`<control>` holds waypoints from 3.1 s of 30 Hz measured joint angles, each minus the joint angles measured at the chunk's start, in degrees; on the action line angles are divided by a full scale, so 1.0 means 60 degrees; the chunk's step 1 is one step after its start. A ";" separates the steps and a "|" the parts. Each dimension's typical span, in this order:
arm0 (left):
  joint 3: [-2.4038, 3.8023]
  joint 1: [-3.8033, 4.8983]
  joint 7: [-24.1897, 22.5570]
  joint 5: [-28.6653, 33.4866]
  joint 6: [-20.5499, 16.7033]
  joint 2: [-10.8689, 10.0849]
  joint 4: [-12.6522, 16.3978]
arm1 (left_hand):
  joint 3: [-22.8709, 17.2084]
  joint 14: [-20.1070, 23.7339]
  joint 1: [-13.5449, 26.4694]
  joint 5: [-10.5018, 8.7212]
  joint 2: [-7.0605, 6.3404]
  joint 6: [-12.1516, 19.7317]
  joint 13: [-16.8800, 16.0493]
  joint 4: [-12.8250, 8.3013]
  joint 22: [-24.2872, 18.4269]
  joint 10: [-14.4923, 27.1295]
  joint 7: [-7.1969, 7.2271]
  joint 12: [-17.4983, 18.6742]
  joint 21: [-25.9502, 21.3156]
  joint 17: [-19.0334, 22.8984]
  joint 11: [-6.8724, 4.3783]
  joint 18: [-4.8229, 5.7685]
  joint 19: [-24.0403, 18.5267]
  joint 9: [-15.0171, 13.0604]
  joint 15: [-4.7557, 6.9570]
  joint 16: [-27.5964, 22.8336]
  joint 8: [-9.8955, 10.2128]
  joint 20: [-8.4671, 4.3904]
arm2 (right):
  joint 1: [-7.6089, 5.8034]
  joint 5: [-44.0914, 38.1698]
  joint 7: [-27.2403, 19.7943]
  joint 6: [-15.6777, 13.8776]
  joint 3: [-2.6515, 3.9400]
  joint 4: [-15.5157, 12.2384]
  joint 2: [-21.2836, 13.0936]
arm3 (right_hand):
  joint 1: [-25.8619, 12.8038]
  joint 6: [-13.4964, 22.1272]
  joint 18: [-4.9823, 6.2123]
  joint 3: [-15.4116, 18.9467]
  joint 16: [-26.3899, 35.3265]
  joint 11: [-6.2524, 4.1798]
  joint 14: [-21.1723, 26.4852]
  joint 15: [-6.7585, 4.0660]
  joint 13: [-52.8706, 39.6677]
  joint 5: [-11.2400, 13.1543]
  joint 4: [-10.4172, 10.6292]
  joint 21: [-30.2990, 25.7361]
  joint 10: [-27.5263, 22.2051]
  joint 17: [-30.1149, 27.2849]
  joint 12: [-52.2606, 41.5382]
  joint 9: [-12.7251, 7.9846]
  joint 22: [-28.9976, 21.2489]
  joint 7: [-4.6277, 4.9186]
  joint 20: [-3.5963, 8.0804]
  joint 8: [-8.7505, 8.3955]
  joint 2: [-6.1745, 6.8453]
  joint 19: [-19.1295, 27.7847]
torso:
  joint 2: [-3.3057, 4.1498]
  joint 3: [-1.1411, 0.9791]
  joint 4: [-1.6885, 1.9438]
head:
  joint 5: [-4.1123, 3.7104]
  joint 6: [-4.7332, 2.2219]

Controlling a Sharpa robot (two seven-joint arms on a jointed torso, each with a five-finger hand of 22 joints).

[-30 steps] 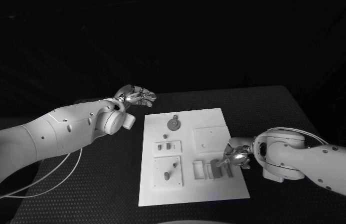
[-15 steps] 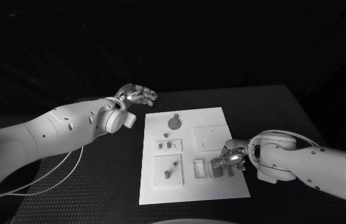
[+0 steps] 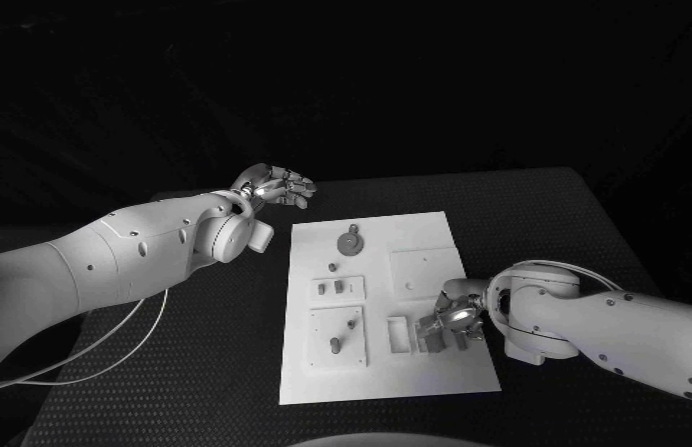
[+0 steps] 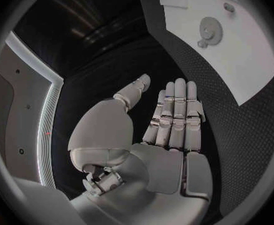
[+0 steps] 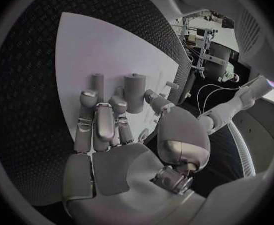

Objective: Assemble the parts on the task board

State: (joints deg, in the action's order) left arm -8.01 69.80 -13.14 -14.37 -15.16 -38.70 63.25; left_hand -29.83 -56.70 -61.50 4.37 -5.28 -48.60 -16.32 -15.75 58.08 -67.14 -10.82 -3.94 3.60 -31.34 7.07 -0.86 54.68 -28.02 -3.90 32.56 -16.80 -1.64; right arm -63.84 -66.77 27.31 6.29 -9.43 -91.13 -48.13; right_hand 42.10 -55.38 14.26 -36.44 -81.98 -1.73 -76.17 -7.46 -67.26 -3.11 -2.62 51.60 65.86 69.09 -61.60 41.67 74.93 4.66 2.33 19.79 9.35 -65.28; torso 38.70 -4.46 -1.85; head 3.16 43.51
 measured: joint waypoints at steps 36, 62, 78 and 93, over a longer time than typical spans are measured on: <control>0.0000 0.0002 0.0009 0.0002 0.0014 -0.0002 0.0022 | 0.0044 0.0000 0.0075 0.0000 -0.0002 0.0000 0.0009 0.0044 -0.0020 -0.0001 0.0000 0.0000 0.0000 -0.0033 0.0000 -0.0001 0.0000 0.0007 0.0000 -0.0037 0.0000 0.0000 | -0.0355 0.1456 -0.0119 -0.0615 -0.0033 -0.0440 0.0300 | -0.0535 -0.0543 0.0000 -0.0005 -0.0313 -0.0157 -0.0227 -0.0109 -0.0111 0.0070 -0.1331 0.0181 0.0390 0.0062 -0.0306 0.0053 0.0000 -0.0333 -0.0013 -0.0185 -0.1302 -0.0022 | 0.0000 0.0012 -0.0002 | -0.0012 -0.0018; 0.0000 0.0003 0.0011 0.0003 0.0031 -0.0018 0.0035 | 0.0043 0.0000 0.0074 0.0000 -0.0001 0.0023 0.0016 0.0043 -0.0027 -0.0001 0.0023 0.0000 0.0000 -0.0049 -0.0001 0.0000 0.0000 0.0005 0.0000 -0.0037 0.0000 0.0000 | -0.0333 0.1316 0.0140 -0.0523 -0.0290 0.0013 0.0739 | -0.0770 -0.0663 0.0000 -0.0030 -0.0312 -0.0141 -0.0205 -0.0132 -0.0081 0.0037 -0.1302 0.0181 0.0408 -0.0016 -0.0305 0.0029 0.0000 -0.0382 -0.0018 -0.0227 -0.1219 -0.0024 | -0.0002 -0.0012 -0.0012 | 0.0088 0.0083; 0.0000 0.0004 0.0018 0.0003 0.0039 -0.0034 0.0048 | 0.0069 0.0000 0.0112 0.0000 0.0037 0.0022 0.0015 0.0069 -0.0037 -0.0001 0.0022 0.0000 0.0000 -0.0068 -0.0001 0.0000 0.0000 0.0013 0.0000 -0.0037 0.0000 0.0000 | -0.0273 0.1150 0.0149 -0.0559 -0.0298 0.0150 0.0881 | -0.0920 -0.0820 0.0029 -0.0060 -0.0312 -0.0139 -0.0093 -0.0162 -0.0041 0.0038 -0.1272 0.0181 0.0334 -0.0170 -0.0221 0.0000 0.0000 -0.0395 -0.0017 -0.0298 -0.1066 -0.0021 | -0.0002 -0.0006 -0.0006 | 0.0120 0.0114; 0.0000 0.0005 0.0024 0.0004 0.0048 -0.0044 0.0053 | 0.0068 0.0000 0.0112 0.0000 0.0037 0.0020 0.0023 0.0069 -0.0036 -0.0001 0.0020 0.0000 0.0000 -0.0077 -0.0001 0.0000 0.0000 0.0012 0.0000 -0.0074 0.0000 0.0000 | -0.0262 0.1118 0.0127 -0.0512 -0.0316 0.0226 0.0938 | -0.1056 -0.0896 0.0026 -0.0112 -0.0311 -0.0139 0.0011 -0.0137 -0.0042 0.0039 -0.1221 0.0180 0.0264 -0.0301 -0.0184 -0.0009 0.0000 -0.0314 0.0000 -0.0407 -0.0928 0.0036 | 0.0001 0.0006 -0.0007 | 0.0156 0.0172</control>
State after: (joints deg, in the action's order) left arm -8.01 69.83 -13.00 -14.35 -14.88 -38.96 63.57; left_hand -29.42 -56.70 -60.83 4.37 -5.05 -48.48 -16.18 -15.34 57.86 -67.15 -10.70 -3.94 3.60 -31.80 7.06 -0.86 54.68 -27.95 -3.90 32.12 -16.80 -1.64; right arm -65.41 -60.06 28.07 3.22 -11.33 -89.77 -42.51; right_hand 35.76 -60.76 14.42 -37.11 -83.85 -2.56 -76.10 -8.29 -67.51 -2.88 -9.94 52.68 67.45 67.29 -62.71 41.62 74.93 2.78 2.33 17.34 3.79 -65.06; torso 38.71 -4.42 -1.90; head 4.10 44.54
